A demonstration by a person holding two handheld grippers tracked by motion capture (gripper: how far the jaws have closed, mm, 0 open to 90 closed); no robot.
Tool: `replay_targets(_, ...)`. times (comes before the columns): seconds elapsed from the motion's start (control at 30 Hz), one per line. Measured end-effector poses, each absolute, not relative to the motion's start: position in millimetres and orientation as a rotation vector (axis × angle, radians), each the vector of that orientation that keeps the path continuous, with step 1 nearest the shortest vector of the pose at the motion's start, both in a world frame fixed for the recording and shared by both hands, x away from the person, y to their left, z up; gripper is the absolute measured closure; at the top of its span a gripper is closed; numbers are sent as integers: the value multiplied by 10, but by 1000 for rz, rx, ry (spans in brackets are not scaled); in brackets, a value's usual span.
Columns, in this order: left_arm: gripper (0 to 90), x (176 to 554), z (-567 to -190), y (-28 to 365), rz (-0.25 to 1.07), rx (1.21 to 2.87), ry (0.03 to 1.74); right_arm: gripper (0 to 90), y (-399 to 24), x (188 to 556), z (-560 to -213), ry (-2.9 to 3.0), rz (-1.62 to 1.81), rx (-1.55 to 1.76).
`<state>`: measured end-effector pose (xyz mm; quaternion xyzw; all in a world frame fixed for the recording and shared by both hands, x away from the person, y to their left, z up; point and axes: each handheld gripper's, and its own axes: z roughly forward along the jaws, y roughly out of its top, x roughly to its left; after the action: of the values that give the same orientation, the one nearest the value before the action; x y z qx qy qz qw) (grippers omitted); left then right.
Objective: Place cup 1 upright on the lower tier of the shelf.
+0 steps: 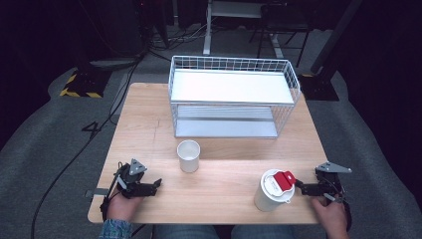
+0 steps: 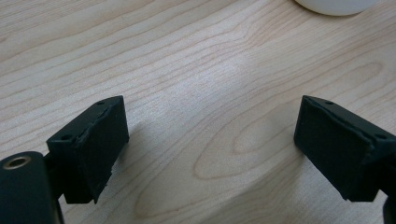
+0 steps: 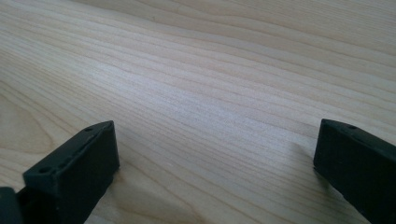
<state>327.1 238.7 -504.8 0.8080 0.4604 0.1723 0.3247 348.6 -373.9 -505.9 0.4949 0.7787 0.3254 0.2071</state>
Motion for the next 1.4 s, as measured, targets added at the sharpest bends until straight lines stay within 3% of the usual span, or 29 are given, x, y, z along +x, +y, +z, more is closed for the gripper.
replay_targets(0.27, 91, 3280, -5053, 2384, 445, 2127, 1198, 2, -3738, 3485, -5059, 2167, 905, 1379)
replay_targets(0.47, 0, 3293, -5055, 2369, 417, 2150, 1182, 2, -3738, 3486, -5059, 2167, 905, 1378)
replay_targets(1.4, 0, 3271, -4627, 2257, 419, 1950, 974, 2, -3738, 3485, -5059, 2167, 905, 1379)
